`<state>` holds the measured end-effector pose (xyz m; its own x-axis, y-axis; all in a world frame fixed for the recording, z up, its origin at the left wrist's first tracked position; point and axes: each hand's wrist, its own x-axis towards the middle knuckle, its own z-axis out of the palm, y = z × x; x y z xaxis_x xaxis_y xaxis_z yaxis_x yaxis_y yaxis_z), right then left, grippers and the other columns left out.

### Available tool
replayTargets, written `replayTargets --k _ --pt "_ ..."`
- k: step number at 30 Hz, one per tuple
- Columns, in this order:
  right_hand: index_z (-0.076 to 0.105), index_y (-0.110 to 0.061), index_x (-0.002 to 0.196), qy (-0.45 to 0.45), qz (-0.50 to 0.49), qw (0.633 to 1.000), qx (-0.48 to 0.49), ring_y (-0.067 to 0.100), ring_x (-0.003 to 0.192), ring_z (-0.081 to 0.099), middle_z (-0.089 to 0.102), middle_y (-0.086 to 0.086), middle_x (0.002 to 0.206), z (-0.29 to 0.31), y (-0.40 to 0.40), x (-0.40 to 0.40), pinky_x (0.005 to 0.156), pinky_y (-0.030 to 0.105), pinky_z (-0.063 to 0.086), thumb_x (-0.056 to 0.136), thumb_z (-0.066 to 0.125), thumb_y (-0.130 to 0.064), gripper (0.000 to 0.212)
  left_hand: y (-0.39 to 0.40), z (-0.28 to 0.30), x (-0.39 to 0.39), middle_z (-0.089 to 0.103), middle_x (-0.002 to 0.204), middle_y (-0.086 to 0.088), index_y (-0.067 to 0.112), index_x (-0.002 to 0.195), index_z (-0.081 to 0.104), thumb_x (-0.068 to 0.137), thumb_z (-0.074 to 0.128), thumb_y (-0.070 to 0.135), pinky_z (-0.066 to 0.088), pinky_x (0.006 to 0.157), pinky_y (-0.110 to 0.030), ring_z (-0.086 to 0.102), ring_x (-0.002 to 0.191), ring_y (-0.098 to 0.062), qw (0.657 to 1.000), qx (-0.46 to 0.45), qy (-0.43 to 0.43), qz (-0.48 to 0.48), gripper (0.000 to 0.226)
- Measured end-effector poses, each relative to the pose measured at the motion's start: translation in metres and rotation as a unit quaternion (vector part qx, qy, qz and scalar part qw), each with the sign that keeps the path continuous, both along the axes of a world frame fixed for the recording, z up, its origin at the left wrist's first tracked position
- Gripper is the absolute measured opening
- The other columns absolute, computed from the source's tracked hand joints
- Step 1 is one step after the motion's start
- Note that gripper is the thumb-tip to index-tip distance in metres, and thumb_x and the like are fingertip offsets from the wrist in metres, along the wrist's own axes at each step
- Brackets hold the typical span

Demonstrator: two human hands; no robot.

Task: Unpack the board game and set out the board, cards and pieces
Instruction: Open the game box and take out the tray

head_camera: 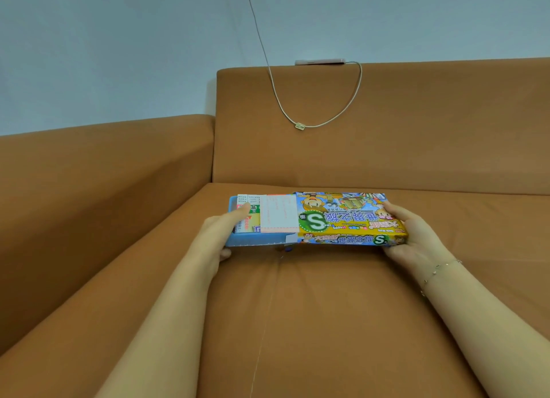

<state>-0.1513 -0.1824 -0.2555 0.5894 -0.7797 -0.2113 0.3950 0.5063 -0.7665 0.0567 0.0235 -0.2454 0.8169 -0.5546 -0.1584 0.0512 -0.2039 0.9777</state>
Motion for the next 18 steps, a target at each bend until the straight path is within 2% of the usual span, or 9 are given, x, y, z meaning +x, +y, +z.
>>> replayTargets --k 2,5,7,9,12,15,18 --pt "0.058 -0.001 0.109 0.0 0.011 1.0 -0.004 0.028 0.07 0.073 0.068 0.018 0.104 0.0 0.005 0.004 0.057 0.049 0.058 0.09 0.06 -0.017 0.025 -0.001 0.0 -0.002 0.07 0.087 0.001 0.021 0.097 0.065 0.079 0.068 0.05 0.041 0.057 -0.023 0.058 0.071 -0.011 1.0 -0.013 0.014 -0.018 0.034" --pt "0.061 -0.002 0.103 -0.011 0.014 1.0 -0.019 0.027 0.071 0.073 0.072 0.017 0.095 0.001 0.013 0.01 0.058 0.043 0.06 0.09 0.059 -0.017 0.02 -0.003 -0.001 -0.005 0.073 0.101 -0.004 0.018 0.109 0.063 0.077 0.076 0.034 0.054 0.072 -0.029 0.068 0.092 -0.017 0.989 -0.083 0.093 -0.078 0.038" --pt "0.061 -0.003 0.104 -0.013 0.009 0.999 -0.031 0.026 0.074 0.073 0.072 0.015 0.095 0.002 0.015 0.012 0.065 0.041 0.06 0.09 0.06 -0.017 0.02 -0.003 -0.004 -0.006 0.074 0.099 -0.007 0.012 0.113 0.062 0.076 0.077 0.021 0.057 0.072 -0.03 0.07 0.091 -0.019 0.981 -0.114 0.123 -0.096 0.041" --pt "0.061 -0.003 0.105 -0.012 0.01 0.999 -0.036 0.026 0.077 0.072 0.072 0.015 0.098 0.002 0.016 0.013 0.07 0.043 0.058 0.09 0.06 -0.017 0.021 -0.005 -0.006 -0.006 0.074 0.098 -0.008 0.009 0.114 0.06 0.074 0.079 0.013 0.057 0.064 -0.028 0.071 0.088 -0.019 0.983 -0.114 0.116 -0.087 0.044" --pt "0.059 -0.003 0.112 -0.008 0.009 1.0 -0.028 0.027 0.079 0.072 0.069 0.016 0.107 0.002 0.012 0.009 0.074 0.044 0.057 0.09 0.06 -0.018 0.027 -0.005 -0.007 -0.006 0.073 0.091 -0.008 0.007 0.102 0.062 0.074 0.077 0.005 0.057 0.057 -0.025 0.071 0.081 -0.017 0.983 -0.132 0.114 -0.061 0.032" --pt "0.058 -0.004 0.114 -0.017 -0.015 1.0 -0.013 0.025 0.07 0.072 0.068 0.015 0.107 0.004 0.007 -0.001 0.072 0.046 0.055 0.09 0.058 -0.019 0.028 -0.002 -0.007 0.001 0.072 0.087 -0.006 0.009 0.093 0.062 0.076 0.075 0.003 0.056 0.055 -0.024 0.069 0.077 -0.015 0.98 -0.164 0.113 -0.012 0.022" --pt "0.059 -0.006 0.108 -0.034 -0.052 0.998 0.011 0.023 0.06 0.071 0.069 0.014 0.098 0.005 0.001 -0.01 0.064 0.043 0.054 0.091 0.059 -0.017 0.021 0.003 -0.006 0.008 0.07 0.087 -0.005 0.008 0.094 0.062 0.077 0.073 0.002 0.055 0.06 -0.026 0.067 0.078 -0.015 0.974 -0.194 0.11 0.034 0.021"
